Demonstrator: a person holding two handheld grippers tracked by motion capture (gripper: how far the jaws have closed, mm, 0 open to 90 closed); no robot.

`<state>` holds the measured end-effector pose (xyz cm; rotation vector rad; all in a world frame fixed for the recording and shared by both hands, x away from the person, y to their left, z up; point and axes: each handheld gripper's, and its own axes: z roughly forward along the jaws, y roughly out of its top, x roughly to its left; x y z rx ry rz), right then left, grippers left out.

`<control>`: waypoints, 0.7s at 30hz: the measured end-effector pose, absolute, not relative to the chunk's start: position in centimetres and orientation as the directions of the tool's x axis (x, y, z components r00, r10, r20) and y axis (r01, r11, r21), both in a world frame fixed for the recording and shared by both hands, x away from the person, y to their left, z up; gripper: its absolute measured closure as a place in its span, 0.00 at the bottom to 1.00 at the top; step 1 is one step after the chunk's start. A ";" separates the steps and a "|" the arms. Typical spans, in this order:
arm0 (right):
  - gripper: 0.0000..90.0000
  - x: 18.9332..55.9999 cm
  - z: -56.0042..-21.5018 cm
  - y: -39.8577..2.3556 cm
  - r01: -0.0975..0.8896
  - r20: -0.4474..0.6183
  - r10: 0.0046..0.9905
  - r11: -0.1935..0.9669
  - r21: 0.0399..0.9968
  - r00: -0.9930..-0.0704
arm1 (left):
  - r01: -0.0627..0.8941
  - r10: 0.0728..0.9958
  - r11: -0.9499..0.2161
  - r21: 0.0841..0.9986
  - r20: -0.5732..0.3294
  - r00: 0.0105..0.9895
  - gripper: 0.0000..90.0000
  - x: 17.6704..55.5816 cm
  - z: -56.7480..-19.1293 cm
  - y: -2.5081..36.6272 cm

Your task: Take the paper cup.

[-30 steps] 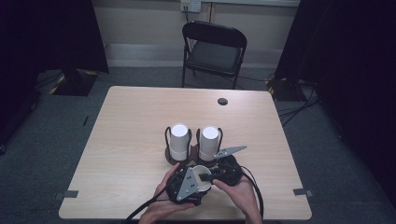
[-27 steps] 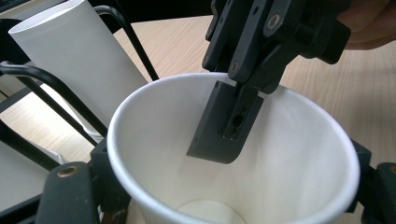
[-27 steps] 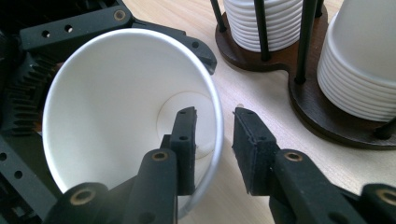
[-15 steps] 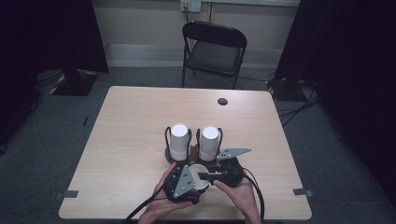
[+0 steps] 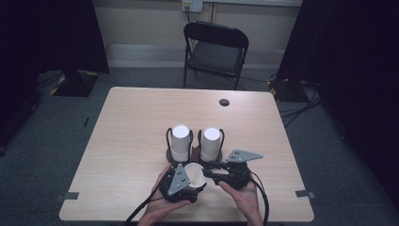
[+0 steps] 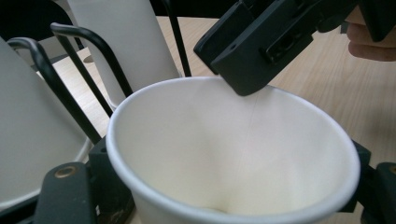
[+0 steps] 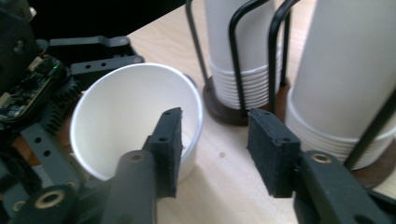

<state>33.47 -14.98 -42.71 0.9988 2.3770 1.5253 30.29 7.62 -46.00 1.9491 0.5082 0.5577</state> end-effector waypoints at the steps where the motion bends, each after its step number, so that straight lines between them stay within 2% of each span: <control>1: 0.58 33.4 -42.8 -15.0 0.445 0.212 0.606 0.263 0.856 -0.766 | 0.113 0.576 -0.396 0.911 0.150 0.804 0.24 30.3 -46.1 7.6; 7: 0.53 33.2 -43.2 -15.4 0.405 0.180 0.631 0.232 0.884 -0.755 | 0.125 0.588 -0.384 0.915 0.138 0.797 0.24 30.1 -46.0 8.0; 21: 0.43 32.7 -44.2 -17.3 0.362 0.186 0.705 0.106 0.926 -0.684 | 0.162 0.642 -0.308 0.938 0.079 0.763 0.25 30.4 -45.5 10.7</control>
